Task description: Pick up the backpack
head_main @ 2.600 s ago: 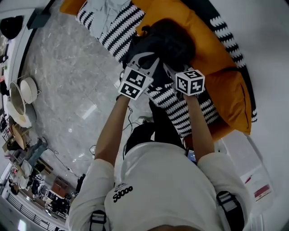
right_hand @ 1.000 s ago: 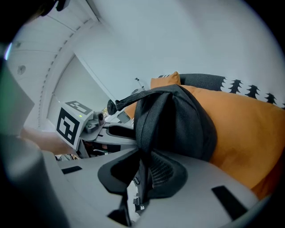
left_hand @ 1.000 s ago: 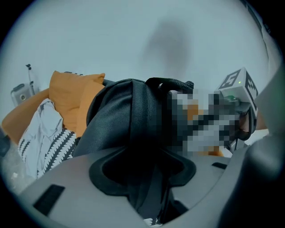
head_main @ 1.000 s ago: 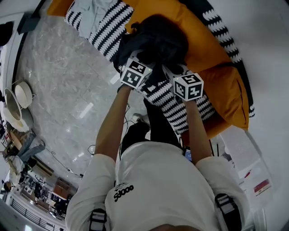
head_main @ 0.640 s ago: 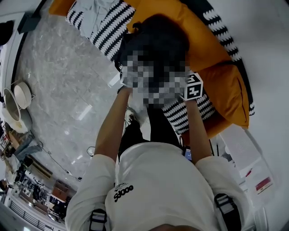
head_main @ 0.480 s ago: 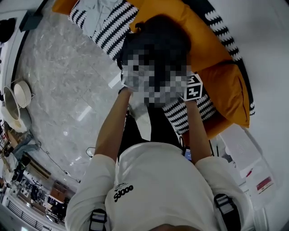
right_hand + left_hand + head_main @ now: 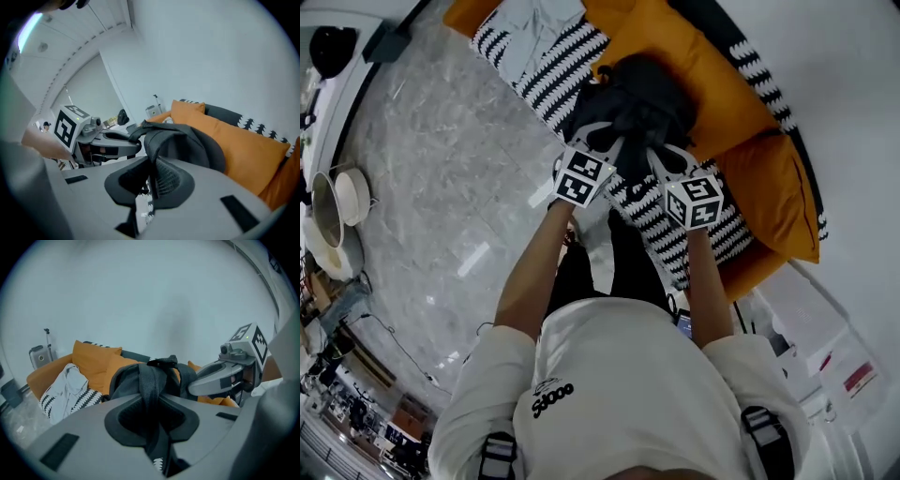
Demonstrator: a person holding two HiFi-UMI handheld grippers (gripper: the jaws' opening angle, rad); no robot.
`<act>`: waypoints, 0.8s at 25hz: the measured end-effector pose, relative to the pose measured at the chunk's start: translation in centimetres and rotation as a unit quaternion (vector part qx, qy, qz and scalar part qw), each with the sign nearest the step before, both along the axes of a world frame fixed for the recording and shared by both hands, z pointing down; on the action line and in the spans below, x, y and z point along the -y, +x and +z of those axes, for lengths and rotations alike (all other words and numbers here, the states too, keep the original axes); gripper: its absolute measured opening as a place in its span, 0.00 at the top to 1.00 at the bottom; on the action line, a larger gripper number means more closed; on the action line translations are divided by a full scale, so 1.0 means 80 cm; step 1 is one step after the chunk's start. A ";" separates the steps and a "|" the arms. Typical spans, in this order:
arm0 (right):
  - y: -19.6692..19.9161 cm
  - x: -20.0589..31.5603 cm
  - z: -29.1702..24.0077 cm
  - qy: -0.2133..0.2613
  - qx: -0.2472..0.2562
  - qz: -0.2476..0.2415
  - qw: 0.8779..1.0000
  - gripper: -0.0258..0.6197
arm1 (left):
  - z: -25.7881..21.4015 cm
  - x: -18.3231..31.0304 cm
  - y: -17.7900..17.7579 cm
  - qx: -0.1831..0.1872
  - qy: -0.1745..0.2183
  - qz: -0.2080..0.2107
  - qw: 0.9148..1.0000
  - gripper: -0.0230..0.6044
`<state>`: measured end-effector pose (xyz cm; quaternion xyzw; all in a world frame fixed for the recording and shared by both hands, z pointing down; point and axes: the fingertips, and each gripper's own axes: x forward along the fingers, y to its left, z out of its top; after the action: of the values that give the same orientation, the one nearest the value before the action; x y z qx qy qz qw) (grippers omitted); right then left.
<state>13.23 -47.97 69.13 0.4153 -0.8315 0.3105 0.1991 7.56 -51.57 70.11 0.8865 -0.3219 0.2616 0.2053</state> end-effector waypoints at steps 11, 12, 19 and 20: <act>-0.087 -0.078 -0.120 0.054 -0.006 -0.027 0.998 0.88 | -0.119 -0.101 -0.096 -0.021 0.041 -0.015 0.999 0.85; -0.097 -0.086 -0.126 0.054 -0.002 -0.026 0.998 0.88 | -0.126 -0.107 -0.105 -0.022 0.044 -0.016 0.999 0.85; -0.146 -0.117 -0.169 0.077 0.024 -0.012 0.997 0.88 | -0.163 -0.144 -0.157 -0.042 0.070 -0.045 0.996 0.85; -0.153 -0.120 -0.176 0.081 0.028 -0.009 0.996 0.88 | -0.171 -0.147 -0.164 -0.049 0.074 -0.049 0.995 0.85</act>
<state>1.02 -38.38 55.02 0.4134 -0.8630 0.2521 0.1444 -5.57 -39.80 56.44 0.8942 -0.3730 0.1831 0.1667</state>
